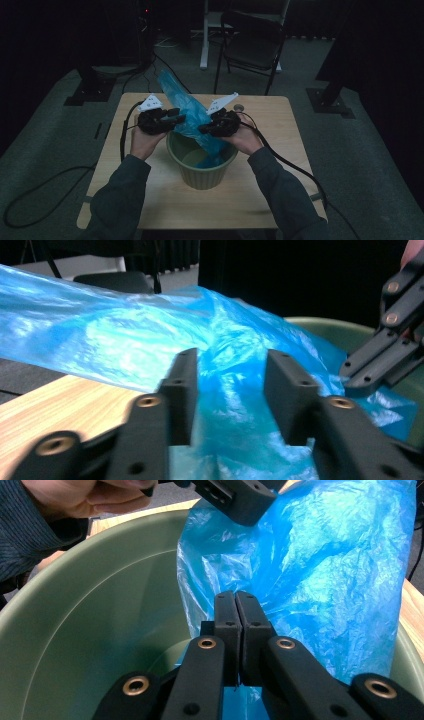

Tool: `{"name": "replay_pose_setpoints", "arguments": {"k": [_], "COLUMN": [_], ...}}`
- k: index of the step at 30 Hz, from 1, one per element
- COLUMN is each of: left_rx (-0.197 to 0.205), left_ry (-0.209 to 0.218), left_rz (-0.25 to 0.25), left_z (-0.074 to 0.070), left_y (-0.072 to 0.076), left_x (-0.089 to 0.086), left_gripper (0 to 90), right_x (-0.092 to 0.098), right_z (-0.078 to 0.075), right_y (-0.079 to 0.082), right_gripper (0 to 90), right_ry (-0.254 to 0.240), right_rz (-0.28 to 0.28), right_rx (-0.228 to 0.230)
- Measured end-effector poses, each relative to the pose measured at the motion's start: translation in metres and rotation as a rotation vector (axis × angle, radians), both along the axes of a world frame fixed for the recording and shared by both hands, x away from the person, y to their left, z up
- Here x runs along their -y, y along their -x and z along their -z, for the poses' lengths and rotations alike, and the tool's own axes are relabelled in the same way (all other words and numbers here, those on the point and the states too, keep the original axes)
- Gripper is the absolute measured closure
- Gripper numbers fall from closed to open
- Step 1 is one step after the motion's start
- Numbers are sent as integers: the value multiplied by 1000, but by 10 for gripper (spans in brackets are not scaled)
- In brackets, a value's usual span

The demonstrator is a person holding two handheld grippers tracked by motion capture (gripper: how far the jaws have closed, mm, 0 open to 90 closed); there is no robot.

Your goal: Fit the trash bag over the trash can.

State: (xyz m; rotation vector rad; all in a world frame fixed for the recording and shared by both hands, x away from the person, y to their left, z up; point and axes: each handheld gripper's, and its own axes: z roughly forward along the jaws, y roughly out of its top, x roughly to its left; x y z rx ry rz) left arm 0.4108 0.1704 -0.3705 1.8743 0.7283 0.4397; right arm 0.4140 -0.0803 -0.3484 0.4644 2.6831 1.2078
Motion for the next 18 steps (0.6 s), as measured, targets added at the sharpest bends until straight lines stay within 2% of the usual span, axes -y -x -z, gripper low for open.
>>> {"name": "replay_pose_setpoints", "arguments": {"k": [3,5,6,9,13,16,17,18], "left_rx": [13,24,31,47,63,65,67,67], "left_ry": [-27,-48,-55,-62,-72,-82,-81,-74], "left_rz": [4,1,5,10,21,25,27,30], "left_z": [1,2,2,3,3,4,4,5], "left_y": [3,5,6,9,13,15,15,15], "left_x": [2,4,4,5,9,10,10,10], "left_gripper": [790,826,838,853,859,860,863,867], "right_x": [3,5,7,12,9,6,6,5], "right_z": [-1,-3,-5,-13,-19,-22,-25,-27], "right_y": [-1,-1,-2,-6,-13,-14,-14,-14], "right_gripper": [835,775,750,693,648,636,631,625], "right_ry": [-4,-19,-29,-97,-120,-136,-163,-169], "right_rz": [7,28,37,67,123,123,118,121], "right_rx": [2,9,14,19,34,38,40,44]}}
